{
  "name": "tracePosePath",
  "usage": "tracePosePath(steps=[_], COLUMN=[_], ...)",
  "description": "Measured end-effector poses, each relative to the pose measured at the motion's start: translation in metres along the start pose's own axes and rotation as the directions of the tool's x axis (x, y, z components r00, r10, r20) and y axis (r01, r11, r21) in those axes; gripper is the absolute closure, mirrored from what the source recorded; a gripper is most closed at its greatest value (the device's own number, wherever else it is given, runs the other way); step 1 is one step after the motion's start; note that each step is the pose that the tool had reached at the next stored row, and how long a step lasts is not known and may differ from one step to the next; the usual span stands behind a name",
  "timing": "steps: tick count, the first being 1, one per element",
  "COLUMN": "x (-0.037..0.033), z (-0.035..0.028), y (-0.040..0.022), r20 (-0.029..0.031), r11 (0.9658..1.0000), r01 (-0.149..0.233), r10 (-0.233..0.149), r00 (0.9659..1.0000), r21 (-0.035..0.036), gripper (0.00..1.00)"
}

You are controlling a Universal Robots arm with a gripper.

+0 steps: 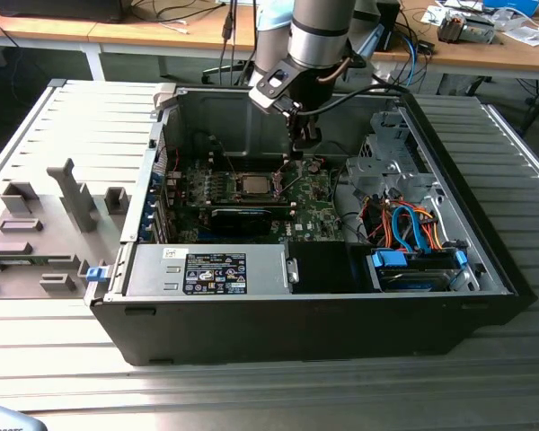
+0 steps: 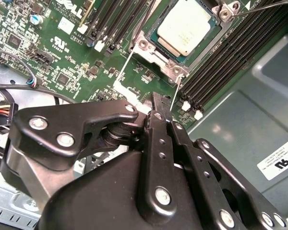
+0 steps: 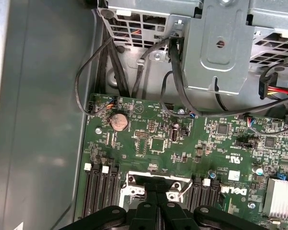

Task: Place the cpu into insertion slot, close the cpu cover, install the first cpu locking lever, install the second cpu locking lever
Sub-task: 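Close the cpu cover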

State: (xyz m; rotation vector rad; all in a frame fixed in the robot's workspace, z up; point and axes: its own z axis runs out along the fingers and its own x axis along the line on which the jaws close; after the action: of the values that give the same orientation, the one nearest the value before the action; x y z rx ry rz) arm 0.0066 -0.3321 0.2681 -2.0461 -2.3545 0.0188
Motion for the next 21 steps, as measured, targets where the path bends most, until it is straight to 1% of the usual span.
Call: tracePosePath(steps=[8,9,11,12,17,21], x=[0.0007,0.0013,0.0019,0.0022,0.0025,0.0029], z=[0.0001,0.0002,0.0003,0.0004,0.0005,0.0005], y=[-0.005,-0.0095,-0.013,-0.0158,-0.0179,-0.0208], r20=[0.0,0.0,0.0,0.0,0.0,0.0], r11=[1.0,1.0,1.0,1.0,1.0,1.0], r01=[0.0,0.0,0.0,0.0,0.0,0.0], r10=[0.0,0.0,0.0,0.0,0.0,0.0], r00=[1.0,1.0,1.0,1.0,1.0,1.0], r21=[0.0,0.0,0.0,-0.0001,-0.0001,-0.0001], gripper=[0.89,0.89,0.89,0.89,0.89,0.89])
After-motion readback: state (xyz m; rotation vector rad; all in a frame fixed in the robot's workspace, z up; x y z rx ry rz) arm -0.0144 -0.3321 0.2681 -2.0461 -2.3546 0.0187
